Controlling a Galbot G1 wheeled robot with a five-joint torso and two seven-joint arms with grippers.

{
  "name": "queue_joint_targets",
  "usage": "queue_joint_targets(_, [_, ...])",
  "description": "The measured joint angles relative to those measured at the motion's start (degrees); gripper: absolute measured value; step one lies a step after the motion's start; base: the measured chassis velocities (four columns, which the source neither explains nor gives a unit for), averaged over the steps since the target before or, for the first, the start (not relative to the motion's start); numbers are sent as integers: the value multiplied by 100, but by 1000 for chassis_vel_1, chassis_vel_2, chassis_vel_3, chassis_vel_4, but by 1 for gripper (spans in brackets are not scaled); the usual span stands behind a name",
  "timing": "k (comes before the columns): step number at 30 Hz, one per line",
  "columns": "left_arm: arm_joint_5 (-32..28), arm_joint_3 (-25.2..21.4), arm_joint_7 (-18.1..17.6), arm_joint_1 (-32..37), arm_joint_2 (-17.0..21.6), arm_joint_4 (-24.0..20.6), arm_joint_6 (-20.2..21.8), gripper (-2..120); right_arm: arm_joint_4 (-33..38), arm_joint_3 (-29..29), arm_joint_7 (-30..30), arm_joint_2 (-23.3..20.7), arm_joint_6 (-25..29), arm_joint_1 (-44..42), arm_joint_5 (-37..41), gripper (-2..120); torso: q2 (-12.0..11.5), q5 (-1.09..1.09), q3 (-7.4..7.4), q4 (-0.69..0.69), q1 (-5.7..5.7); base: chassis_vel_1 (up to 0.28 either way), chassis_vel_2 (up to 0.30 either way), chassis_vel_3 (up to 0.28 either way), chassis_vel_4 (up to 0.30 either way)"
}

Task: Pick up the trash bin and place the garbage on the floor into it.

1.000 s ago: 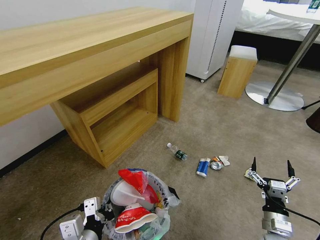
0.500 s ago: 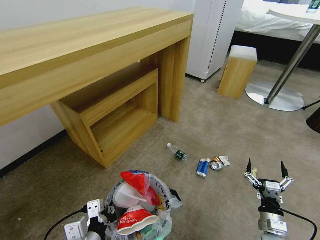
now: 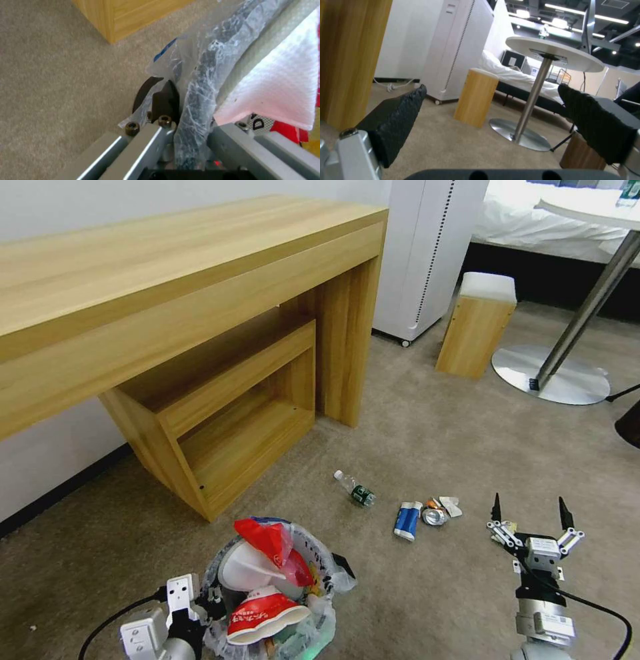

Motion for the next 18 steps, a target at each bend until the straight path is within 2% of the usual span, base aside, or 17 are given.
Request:
queue_joint_targets(6, [-449, -155, -202, -15, 124, -189, 27, 0, 0, -3, -68, -4, 27, -49, 47, 100, 0, 1, 0, 0, -1, -42, 53, 49, -50])
queue_joint_targets(18, [-480, -139, -280, 3, -8, -283, 26, 0, 0, -79, -106, 2, 75, -56, -5, 100, 0, 1, 0, 0, -1, -71, 67, 68, -65])
